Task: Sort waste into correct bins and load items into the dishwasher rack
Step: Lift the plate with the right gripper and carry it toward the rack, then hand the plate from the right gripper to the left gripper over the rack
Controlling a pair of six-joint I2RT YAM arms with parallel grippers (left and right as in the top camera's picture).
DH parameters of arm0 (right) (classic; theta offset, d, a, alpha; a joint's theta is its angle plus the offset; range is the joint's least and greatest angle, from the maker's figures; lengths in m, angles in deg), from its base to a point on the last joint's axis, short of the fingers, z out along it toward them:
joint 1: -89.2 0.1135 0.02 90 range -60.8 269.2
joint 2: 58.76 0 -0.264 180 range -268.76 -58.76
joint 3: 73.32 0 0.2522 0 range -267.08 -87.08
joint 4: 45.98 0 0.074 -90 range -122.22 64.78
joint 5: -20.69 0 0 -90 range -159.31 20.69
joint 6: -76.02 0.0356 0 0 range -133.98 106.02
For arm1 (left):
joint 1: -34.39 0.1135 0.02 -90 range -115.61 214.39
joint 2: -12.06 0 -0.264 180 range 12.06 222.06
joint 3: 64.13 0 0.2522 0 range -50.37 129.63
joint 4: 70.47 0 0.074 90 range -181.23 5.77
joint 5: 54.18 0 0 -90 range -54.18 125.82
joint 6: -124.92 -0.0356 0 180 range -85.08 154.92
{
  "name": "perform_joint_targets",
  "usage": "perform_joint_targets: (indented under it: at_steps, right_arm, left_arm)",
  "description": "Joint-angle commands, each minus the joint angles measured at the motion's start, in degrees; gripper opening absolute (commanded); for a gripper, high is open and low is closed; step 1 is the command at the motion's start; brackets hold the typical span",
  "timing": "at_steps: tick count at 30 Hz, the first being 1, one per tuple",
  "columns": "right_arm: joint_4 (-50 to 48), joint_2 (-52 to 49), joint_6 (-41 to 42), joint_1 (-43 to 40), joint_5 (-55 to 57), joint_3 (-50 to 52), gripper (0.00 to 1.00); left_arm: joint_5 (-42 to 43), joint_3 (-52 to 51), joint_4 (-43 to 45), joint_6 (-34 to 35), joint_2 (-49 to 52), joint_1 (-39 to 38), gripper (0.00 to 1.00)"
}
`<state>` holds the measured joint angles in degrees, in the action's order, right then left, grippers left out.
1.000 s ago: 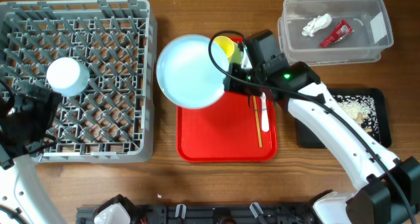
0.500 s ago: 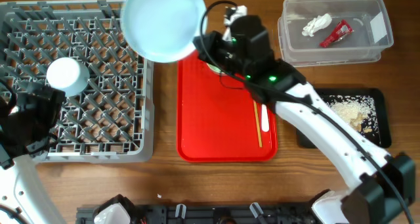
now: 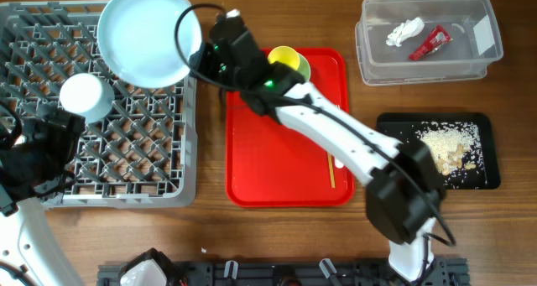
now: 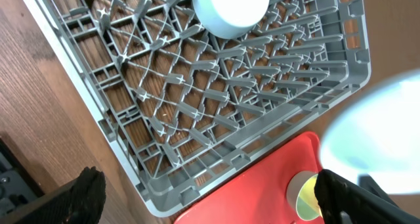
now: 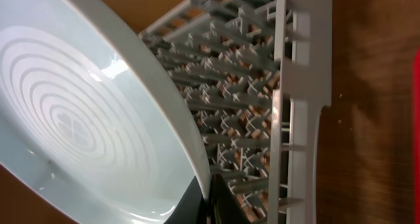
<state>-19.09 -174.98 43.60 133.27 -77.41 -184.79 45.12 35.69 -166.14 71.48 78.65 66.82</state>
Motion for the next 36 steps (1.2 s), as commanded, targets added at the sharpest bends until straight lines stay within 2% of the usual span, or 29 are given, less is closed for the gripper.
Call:
perform_joint_targets:
  at_steps: [1, 4, 19, 24, 26, 32, 34, 35, 36]
  right_arm:
    - [-3.13, -5.44, 4.04, 2.21, -3.17, -1.62, 0.05]
    - [-3.61, -7.58, 5.31, 3.39, -3.91, -1.62, 0.05]
    - [3.91, -10.25, 0.87, 7.08, -5.05, -1.55, 0.07]
    - [3.87, -11.39, -0.59, 6.47, -7.89, -1.79, 0.21]
    - [4.79, -11.37, -1.75, 5.57, -8.44, -2.82, 0.33]
    - [13.99, -8.50, -6.99, 1.09, -8.70, -8.17, 0.49]
    - [15.65, -6.03, -8.92, -0.98, -9.64, -9.01, 0.63]
    - [16.13, -4.52, -9.77, -2.29, -10.49, -9.20, 0.68]
    - [16.87, -2.29, -10.49, -4.20, -12.00, -9.22, 0.75]
  left_arm:
    - [-0.35, 0.20, -0.26, -0.28, 0.28, 0.44, 1.00]
    - [-0.35, 0.20, -0.48, -0.28, 0.28, 0.44, 1.00]
    - [-0.33, 0.20, -0.70, -0.26, 0.28, 0.44, 1.00]
    - [-0.37, 0.20, -1.31, -0.28, 0.28, 0.44, 1.00]
    - [-0.37, 0.20, -1.31, -0.28, 0.28, 0.44, 1.00]
    - [-0.35, 0.20, -1.27, -0.31, 0.28, 0.42, 1.00]
    - [-0.28, 0.20, -1.29, -0.31, 0.28, 0.42, 1.00]
    - [0.04, 0.20, -1.25, -0.70, 0.28, 0.28, 1.00]
    - [1.40, 0.20, -0.81, -2.95, 0.28, -0.17, 1.00]
